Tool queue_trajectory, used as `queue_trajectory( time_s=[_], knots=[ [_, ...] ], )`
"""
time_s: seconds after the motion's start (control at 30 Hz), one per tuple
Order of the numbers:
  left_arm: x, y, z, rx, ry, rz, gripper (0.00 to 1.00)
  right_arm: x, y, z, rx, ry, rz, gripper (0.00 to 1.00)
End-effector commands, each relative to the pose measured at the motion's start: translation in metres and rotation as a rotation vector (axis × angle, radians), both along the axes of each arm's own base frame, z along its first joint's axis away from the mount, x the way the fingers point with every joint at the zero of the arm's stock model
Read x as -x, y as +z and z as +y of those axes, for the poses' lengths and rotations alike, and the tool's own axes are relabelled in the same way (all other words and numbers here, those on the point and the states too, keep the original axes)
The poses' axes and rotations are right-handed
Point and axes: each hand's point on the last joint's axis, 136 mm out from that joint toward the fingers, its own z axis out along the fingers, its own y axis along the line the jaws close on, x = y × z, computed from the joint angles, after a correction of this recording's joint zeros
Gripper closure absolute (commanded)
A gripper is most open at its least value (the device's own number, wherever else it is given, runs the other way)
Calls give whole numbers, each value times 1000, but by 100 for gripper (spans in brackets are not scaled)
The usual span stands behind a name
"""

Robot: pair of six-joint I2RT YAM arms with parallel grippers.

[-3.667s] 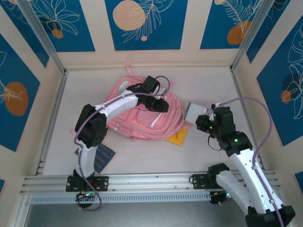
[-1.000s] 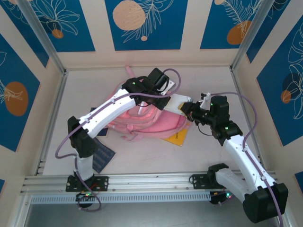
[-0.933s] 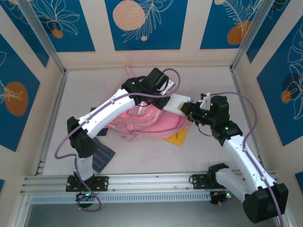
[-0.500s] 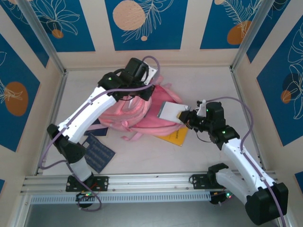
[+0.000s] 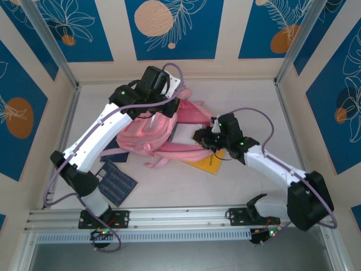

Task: Pack the student bag
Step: Place the book in the student bag.

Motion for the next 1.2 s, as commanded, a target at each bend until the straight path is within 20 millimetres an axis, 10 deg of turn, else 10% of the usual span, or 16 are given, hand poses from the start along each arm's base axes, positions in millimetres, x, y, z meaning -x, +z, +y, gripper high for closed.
queue_trajectory(
  time_s=[0.0, 0.37, 0.53, 0.73, 1.17],
  knots=[
    [5, 34, 5, 83, 0, -61, 100, -27, 18, 19, -29, -25, -60, 100],
    [4, 31, 3, 105, -9, -45, 100, -90, -46, 51, 58, -114, 38, 99],
    [5, 26, 0, 124, -16, -16, 100, -88, -61, 58, 66, -61, 78, 79],
    [3, 21, -2, 131, -16, -6, 100, -77, -38, 35, 161, -34, -9, 45],
    [-4, 10, 4, 126, 15, 12, 98, -31, 11, -34, 386, -2, -174, 36]
  ],
)
